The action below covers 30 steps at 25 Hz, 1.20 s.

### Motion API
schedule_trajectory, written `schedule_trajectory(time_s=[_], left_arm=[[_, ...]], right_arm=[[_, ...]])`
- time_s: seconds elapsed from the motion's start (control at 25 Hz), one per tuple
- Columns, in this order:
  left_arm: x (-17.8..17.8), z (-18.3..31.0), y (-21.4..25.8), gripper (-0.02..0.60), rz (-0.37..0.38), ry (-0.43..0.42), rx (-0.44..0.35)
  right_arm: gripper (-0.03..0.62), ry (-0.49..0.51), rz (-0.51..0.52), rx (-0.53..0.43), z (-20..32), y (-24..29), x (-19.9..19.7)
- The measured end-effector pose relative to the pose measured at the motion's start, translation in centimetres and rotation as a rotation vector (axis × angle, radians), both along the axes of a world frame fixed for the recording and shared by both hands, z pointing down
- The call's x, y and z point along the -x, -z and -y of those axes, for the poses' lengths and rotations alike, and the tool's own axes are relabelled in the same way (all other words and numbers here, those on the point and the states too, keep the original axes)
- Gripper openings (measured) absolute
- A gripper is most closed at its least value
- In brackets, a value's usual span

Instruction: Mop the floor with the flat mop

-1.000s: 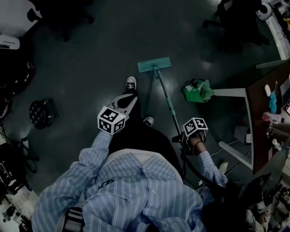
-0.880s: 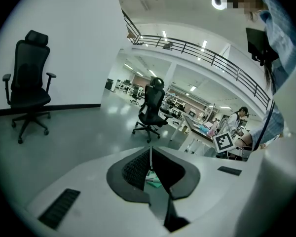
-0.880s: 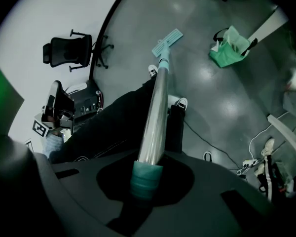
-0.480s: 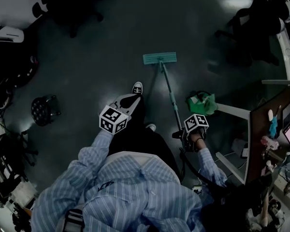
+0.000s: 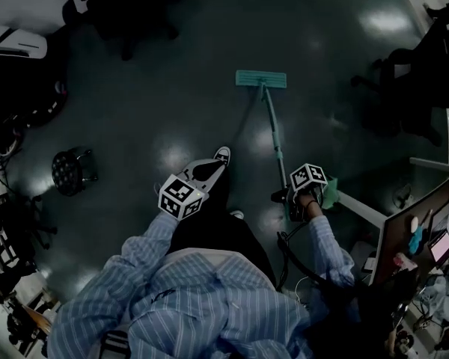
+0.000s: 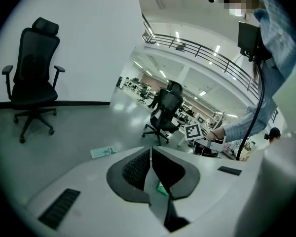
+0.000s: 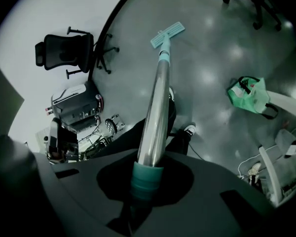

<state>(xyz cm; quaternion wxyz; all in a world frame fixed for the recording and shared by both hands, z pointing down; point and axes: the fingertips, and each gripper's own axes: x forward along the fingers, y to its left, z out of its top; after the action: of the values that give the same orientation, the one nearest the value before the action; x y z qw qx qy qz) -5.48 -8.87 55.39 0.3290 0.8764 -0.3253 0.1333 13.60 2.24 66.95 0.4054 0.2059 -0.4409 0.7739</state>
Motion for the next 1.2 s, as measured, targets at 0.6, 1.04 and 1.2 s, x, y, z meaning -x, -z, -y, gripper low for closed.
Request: schedule_trajectory(time_s=[0.6, 1.04, 1.2], left_arm=[[8.2, 11.5, -2.0, 0.014, -0.002, 0.205, 0.036], [10.0, 11.8, -5.5, 0.014, -0.002, 0.298, 0.119], [10.7, 11.3, -6.6, 0.014, 0.0, 0.32, 0.14]], right_arm=[[0.038, -0.021, -0.029, -0.049, 27.9, -4.2, 6.4], [0.038, 0.0, -0.098, -0.102, 43.5, -7.2, 9.4], [0.037, -0.082, -0.096, -0.153, 48.2, -7.7, 10.5]])
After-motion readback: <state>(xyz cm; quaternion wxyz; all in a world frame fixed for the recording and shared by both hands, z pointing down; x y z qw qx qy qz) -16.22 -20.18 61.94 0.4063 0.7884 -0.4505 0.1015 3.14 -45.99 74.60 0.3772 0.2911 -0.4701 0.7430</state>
